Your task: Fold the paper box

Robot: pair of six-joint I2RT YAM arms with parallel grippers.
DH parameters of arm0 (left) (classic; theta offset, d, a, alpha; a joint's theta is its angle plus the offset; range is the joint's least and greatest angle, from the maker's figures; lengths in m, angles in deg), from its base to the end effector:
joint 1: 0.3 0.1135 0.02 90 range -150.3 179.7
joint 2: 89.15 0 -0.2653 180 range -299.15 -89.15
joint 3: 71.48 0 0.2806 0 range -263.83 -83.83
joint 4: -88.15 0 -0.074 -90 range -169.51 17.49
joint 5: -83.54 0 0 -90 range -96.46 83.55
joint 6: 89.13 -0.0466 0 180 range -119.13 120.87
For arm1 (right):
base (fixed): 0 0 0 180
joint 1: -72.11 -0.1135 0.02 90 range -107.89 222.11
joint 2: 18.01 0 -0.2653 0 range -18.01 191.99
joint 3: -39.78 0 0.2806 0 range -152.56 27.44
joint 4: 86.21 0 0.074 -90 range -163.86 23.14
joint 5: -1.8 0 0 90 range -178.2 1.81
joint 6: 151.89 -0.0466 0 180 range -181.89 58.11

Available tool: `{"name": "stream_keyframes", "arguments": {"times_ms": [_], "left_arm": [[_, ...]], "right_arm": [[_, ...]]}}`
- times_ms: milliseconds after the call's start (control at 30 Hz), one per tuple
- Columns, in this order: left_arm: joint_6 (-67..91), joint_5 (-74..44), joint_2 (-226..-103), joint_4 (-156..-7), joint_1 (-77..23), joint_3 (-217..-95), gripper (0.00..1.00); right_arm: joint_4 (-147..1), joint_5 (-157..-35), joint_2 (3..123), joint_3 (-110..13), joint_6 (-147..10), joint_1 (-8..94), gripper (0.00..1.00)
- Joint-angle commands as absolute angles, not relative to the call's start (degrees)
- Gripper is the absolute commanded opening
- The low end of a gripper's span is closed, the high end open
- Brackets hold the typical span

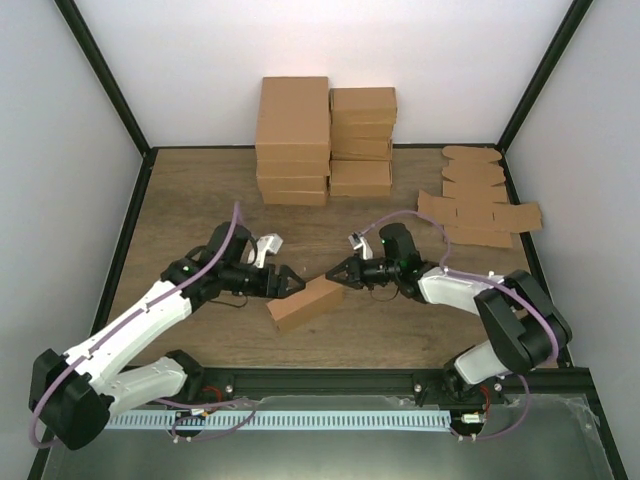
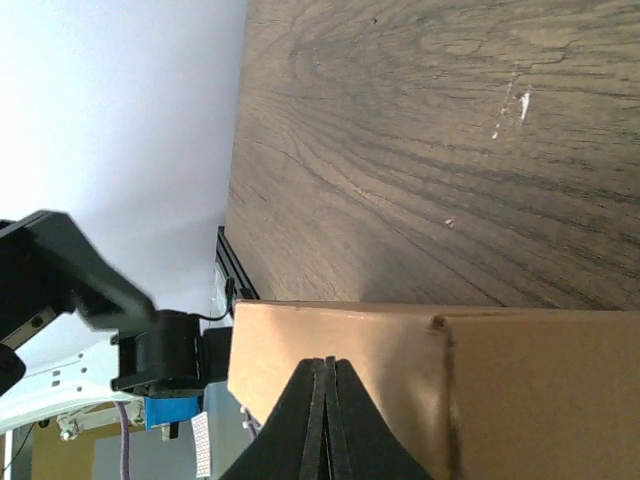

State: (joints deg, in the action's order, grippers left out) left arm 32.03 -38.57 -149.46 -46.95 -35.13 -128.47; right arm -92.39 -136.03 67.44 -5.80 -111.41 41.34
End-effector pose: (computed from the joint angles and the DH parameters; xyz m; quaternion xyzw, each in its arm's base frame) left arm 0.1864 -0.1599 0.2431 0.1273 0.8942 -0.4033 0.1467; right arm 0.2417 0.1841 0.1397 -0.0574 0.8264 0.5513 0.0993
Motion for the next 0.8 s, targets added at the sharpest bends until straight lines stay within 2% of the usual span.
{"name": "stream_keyframes", "arguments": {"times_ms": [0,100,233,400,433,467,567,600,667,767], "left_arm": [[23.3,-30.8,-150.6,-38.9,-37.2,-131.1,0.90],[20.9,-24.1,-152.6,-37.3,-41.3,-133.4,1.00],[18.6,-16.2,-155.3,-37.0,-46.4,-135.7,1.00],[18.0,-16.2,-156.9,-38.9,-48.8,-136.2,1.00],[18.0,-14.8,-156.9,-38.9,-49.7,-136.7,1.00],[18.0,-13.9,-157.0,-38.9,-50.4,-137.0,1.00],[17.2,-12.6,-159.3,-37.1,-51.3,-138.9,1.00],[16.8,-11.8,-160.4,-36.0,-51.6,-140.4,1.00],[15.7,-10.2,-162.8,-34.0,-53.2,-142.6,1.00],[12.1,-8.2,-166.4,-31.1,-55.5,-144.9,1.00]], "right_arm": [[-85.3,-134.8,62.5,-10.4,-109.0,41.8,0.01],[-80.0,-132.6,59.2,-12.2,-106.2,41.9,0.01],[-72.6,-128.4,55.3,-13.8,-102.6,42.6,0.01],[-64.2,-122.1,49.9,-15.1,-97.5,42.7,0.13],[-63.2,-121.1,48.8,-15.1,-96.7,42.7,0.17],[-62.4,-120.3,47.6,-14.9,-96.0,42.7,0.25],[-60.8,-118.3,44.8,-14.0,-94.8,42.7,0.62],[-60.3,-117.6,43.9,-13.7,-94.7,42.7,0.68],[-59.6,-117.1,42.9,-13.3,-94.5,42.7,0.75],[-58.8,-116.3,41.9,-13.3,-94.3,42.7,0.77]]}}
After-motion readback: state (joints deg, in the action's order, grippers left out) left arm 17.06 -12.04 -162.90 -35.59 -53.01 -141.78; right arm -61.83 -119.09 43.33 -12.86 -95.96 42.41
